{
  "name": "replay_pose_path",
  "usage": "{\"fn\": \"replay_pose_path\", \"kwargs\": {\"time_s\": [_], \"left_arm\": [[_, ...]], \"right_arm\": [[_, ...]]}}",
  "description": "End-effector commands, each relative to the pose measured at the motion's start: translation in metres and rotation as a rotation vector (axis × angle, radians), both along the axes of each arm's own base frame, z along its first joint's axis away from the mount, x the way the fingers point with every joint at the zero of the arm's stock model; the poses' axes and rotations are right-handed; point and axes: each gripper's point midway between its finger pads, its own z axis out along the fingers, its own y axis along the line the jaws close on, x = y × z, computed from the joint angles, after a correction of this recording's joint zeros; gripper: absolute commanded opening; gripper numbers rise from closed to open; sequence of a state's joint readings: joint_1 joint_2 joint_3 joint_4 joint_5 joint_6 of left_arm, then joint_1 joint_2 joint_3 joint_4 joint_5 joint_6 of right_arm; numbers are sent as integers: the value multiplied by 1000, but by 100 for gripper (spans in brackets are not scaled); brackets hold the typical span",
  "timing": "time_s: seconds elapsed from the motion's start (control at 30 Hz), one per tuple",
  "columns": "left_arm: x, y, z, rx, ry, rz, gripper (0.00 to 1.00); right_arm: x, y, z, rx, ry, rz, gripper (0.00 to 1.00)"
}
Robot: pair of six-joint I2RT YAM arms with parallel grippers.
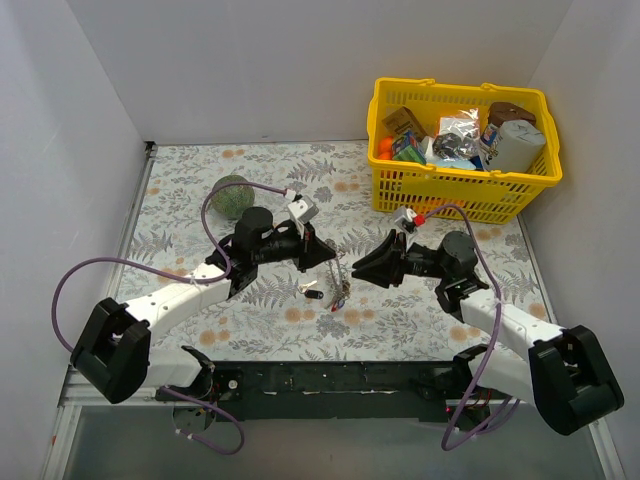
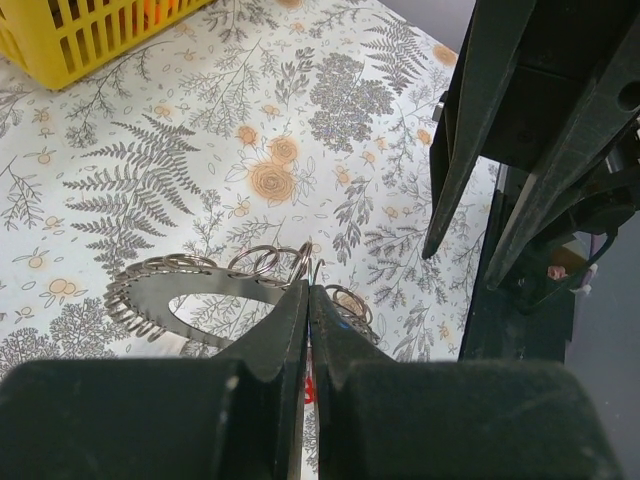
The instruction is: Put the keys on the keyring
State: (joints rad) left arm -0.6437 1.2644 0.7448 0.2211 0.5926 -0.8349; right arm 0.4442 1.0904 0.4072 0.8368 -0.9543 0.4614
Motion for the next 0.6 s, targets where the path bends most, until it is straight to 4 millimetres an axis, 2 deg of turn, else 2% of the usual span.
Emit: {"fn": "replay_pose_path", "kwargs": {"time_s": [0.0, 0.17, 0.57], "left_arm": [[-1, -5, 9, -44, -41, -26, 0], [-1, -5, 6, -46, -44, -31, 0], [-11, -6, 11, -60, -58, -76, 0]], "right_arm": [[8, -1, -5, 9, -47, -19, 37], [13, 3, -11, 19, -18, 6, 37], [29, 11, -8, 46, -23, 24, 40]]}}
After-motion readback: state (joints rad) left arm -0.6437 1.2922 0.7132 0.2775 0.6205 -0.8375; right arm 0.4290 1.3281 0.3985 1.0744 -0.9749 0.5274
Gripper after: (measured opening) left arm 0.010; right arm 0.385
